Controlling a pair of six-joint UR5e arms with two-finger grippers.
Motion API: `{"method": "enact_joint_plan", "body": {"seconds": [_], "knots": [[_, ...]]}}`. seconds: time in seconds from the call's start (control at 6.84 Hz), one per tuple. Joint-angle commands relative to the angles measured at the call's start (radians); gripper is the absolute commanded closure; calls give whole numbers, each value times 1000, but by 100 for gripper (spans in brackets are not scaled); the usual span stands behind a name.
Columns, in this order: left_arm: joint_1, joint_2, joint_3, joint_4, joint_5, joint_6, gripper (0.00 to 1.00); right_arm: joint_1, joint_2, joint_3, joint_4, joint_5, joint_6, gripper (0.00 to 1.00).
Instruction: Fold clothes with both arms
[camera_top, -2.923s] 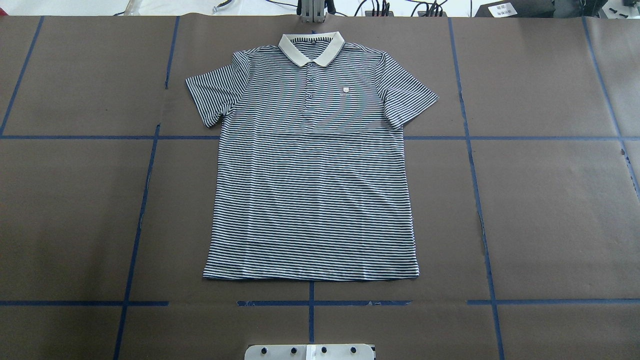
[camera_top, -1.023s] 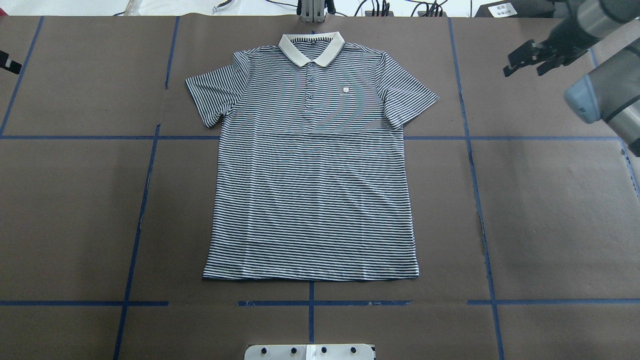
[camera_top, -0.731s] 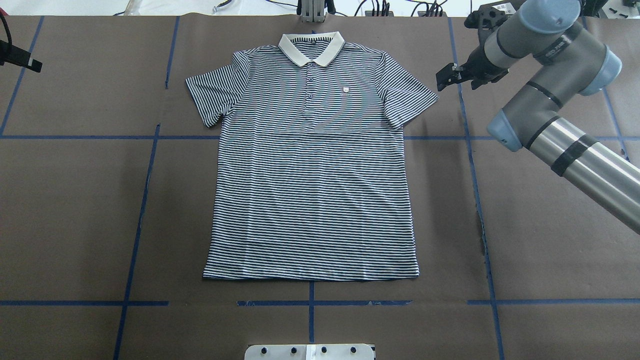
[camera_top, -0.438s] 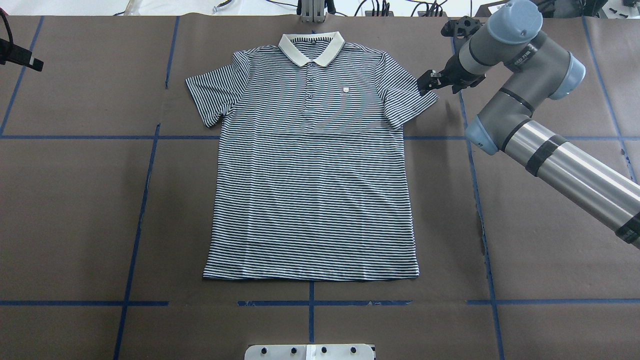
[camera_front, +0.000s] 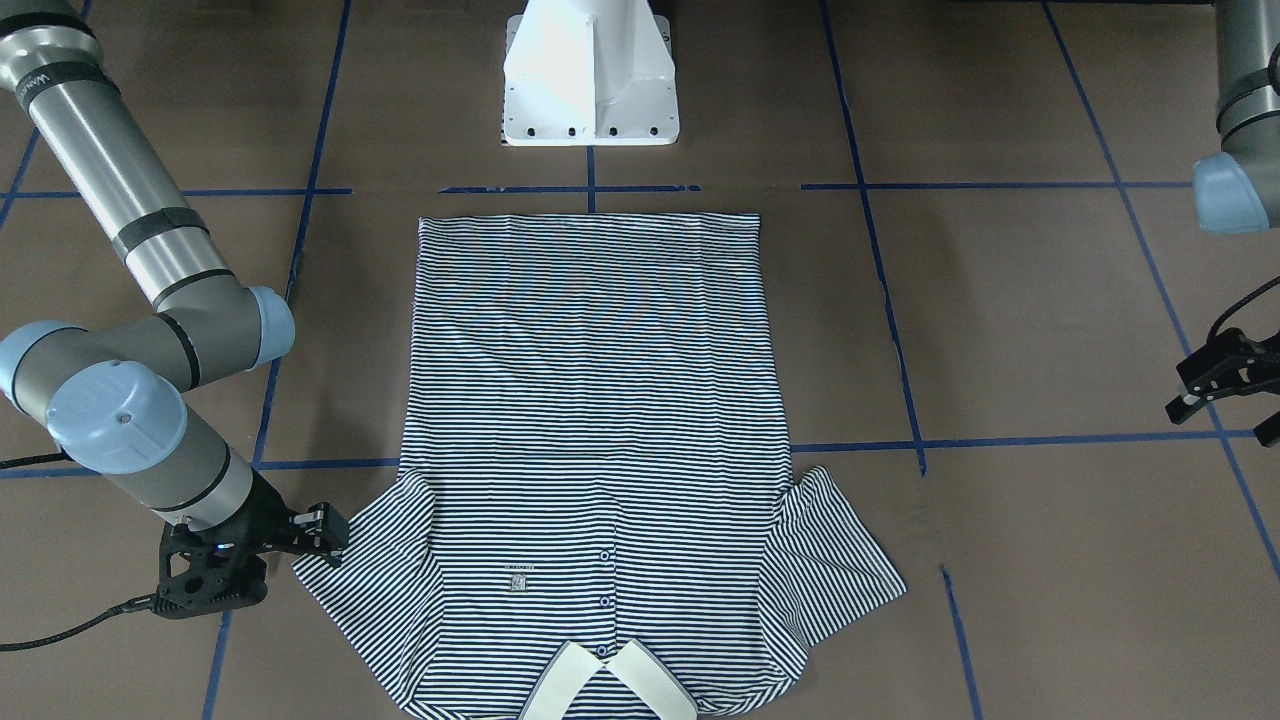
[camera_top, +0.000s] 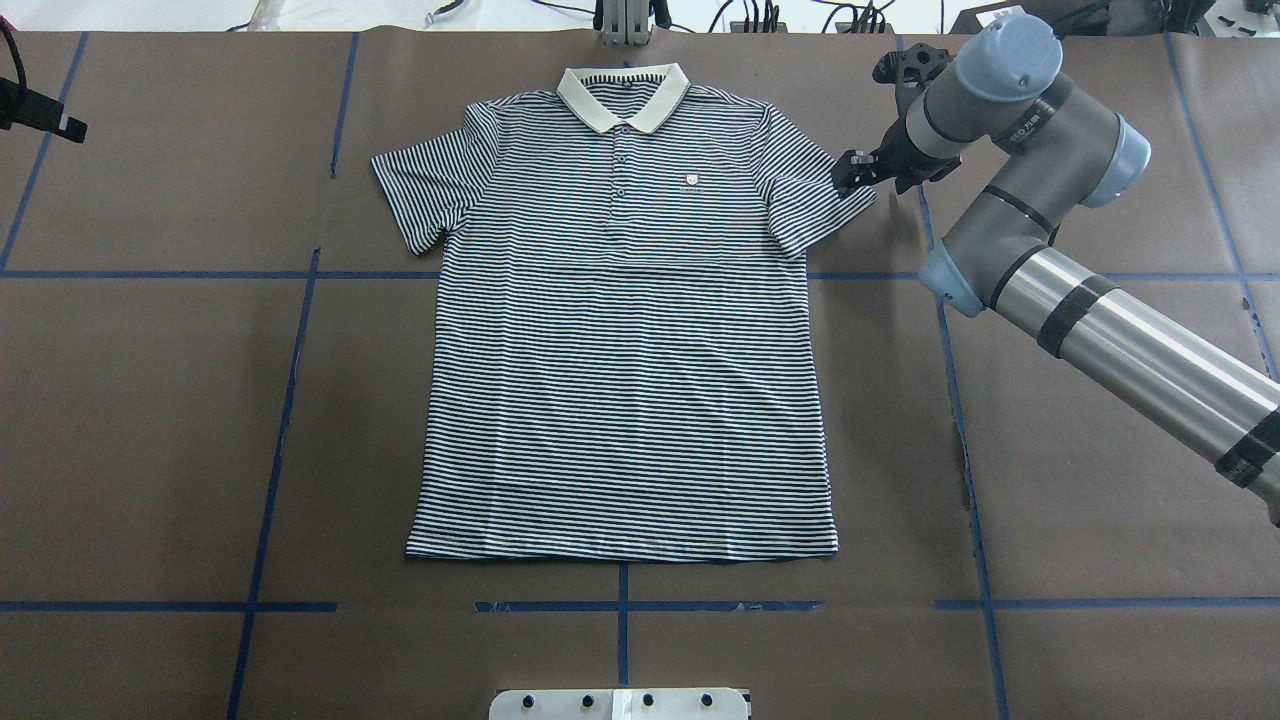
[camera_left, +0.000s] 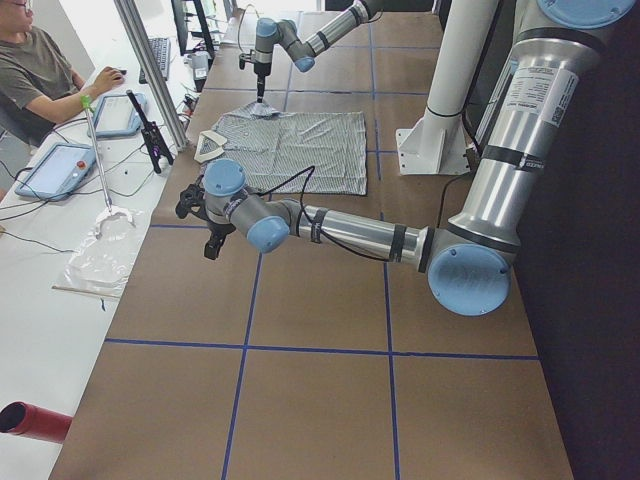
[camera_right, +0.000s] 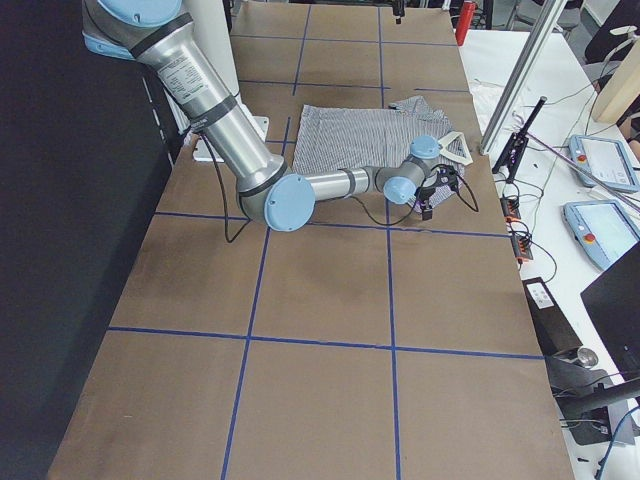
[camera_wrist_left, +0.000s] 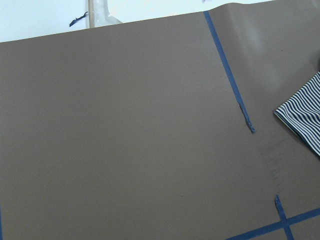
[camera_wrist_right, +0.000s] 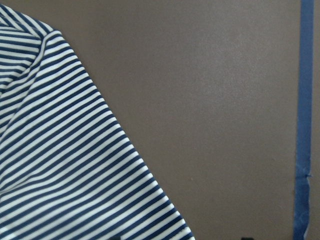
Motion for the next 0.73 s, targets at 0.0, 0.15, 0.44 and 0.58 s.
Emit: {"method": "enact_joint_plan", "body": {"seconds": [0.0, 0.15, 0.44, 0.58], "knots": [[0, 2, 0, -2, 0, 2, 0, -11, 1, -1, 0, -1, 0, 20], [0, 2, -1, 0, 0, 0, 0, -12, -1, -1, 0, -1, 0, 43], [0, 2, -1, 0, 0, -2, 0, -12, 5, 2, -6, -1, 0, 97], [0, 2, -1, 0, 0, -2, 0, -9, 16, 3, -15, 0, 0, 100]]}}
